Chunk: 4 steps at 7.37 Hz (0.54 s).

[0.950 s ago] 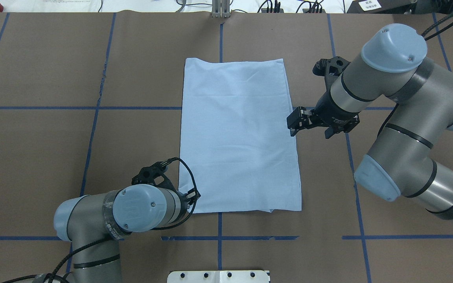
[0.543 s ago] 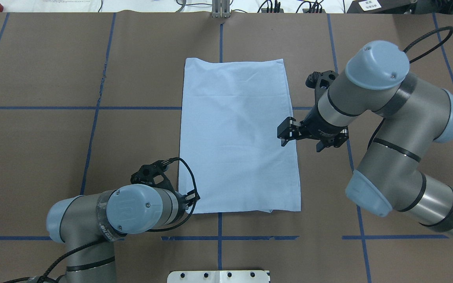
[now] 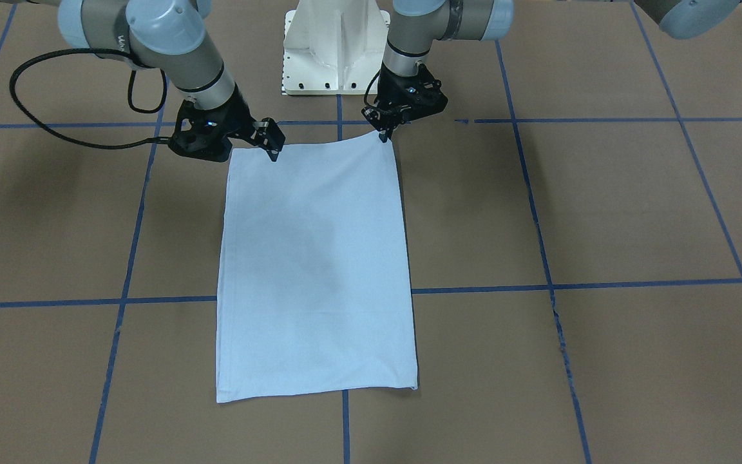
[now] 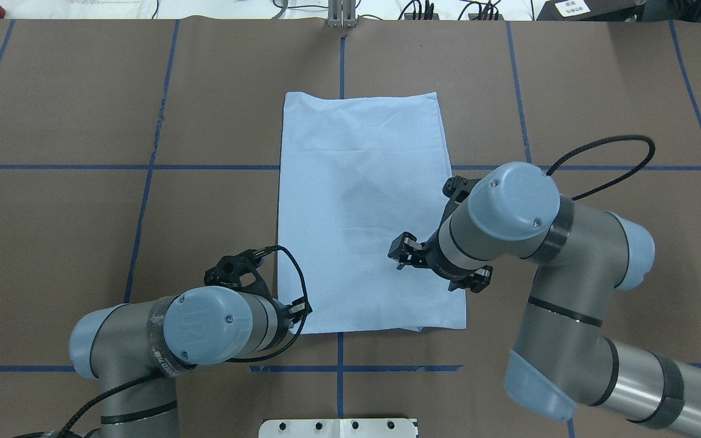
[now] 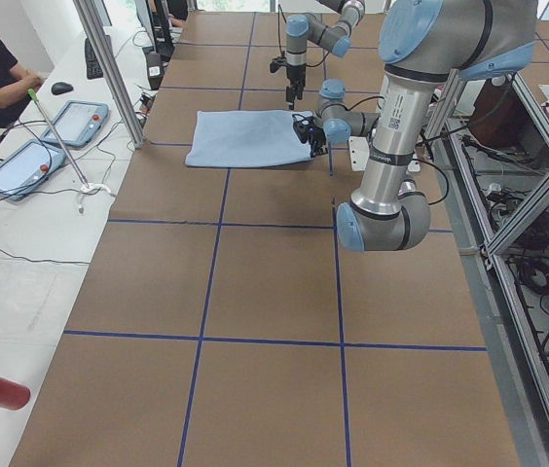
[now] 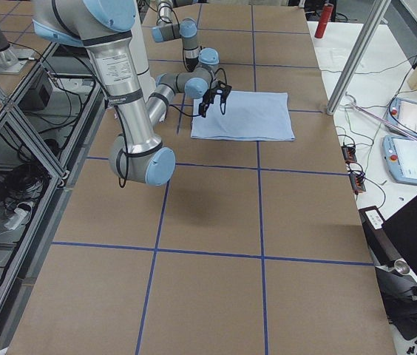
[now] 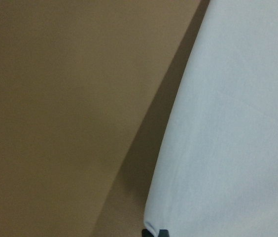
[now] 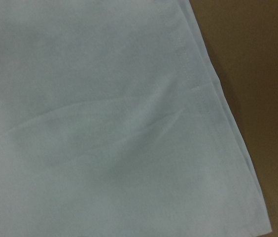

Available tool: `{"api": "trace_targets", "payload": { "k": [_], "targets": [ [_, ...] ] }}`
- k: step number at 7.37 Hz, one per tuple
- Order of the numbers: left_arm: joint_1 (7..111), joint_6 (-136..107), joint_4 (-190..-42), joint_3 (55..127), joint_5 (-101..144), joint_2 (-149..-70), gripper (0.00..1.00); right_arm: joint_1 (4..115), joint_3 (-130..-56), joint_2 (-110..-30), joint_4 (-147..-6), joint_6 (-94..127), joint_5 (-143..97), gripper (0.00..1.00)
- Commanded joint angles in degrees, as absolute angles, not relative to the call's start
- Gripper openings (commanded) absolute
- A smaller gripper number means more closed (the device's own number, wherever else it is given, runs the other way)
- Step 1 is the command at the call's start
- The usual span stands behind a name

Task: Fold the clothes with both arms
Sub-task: 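Move the right gripper to the shirt's near corner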

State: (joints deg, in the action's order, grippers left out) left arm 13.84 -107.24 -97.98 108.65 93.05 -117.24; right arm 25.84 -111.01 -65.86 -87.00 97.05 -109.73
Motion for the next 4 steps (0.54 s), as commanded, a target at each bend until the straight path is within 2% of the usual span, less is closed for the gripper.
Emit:
{"api": "trace_targets", "payload": {
  "k": [1,4],
  "targets": [
    [13.7,-107.2,-98.2,108.5,93.3,-117.4,0.0,21.1,-109.9,-66.4,-86.7,107.3,-103.6,1.0],
    [13.7,-107.2,-98.3,108.4,93.3,-117.5,0.0,20.3,-106.7,-66.0,-86.6,109.7,-103.3,1.0]
  ]
}}
